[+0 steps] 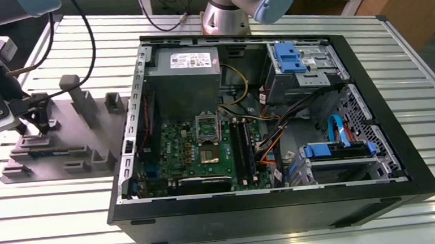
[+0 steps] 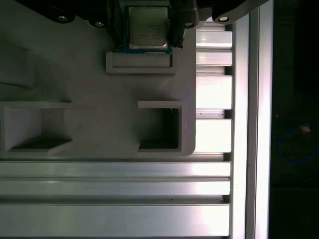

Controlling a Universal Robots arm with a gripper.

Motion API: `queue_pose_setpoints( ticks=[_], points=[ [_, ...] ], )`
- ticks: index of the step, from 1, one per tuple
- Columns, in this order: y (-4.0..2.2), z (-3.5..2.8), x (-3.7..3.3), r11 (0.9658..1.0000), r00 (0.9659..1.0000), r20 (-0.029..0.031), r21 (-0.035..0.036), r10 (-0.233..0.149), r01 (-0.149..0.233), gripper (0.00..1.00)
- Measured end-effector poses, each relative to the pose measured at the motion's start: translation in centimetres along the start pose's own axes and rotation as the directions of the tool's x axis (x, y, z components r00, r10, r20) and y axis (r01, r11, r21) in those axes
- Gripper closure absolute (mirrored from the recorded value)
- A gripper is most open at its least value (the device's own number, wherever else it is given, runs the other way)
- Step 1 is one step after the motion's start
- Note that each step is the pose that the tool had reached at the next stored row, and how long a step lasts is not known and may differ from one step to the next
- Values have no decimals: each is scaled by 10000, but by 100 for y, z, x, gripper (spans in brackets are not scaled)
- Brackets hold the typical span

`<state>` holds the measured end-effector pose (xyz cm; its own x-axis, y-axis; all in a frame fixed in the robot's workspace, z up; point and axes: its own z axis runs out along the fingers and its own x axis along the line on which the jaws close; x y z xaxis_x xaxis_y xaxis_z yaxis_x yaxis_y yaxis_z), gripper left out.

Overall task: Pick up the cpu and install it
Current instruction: 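Pick up the cpu and move it towards the insertion slot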

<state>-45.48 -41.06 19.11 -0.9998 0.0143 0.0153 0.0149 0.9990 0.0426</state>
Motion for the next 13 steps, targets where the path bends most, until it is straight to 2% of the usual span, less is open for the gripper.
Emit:
queue_pose_setpoints(
  ticks=[7,13],
  points=[
    [5,-117,2,10000,10000,-46,1,2,-2,53],
    [5,-120,2,10000,10000,-49,0,2,-2,53]
  ],
)
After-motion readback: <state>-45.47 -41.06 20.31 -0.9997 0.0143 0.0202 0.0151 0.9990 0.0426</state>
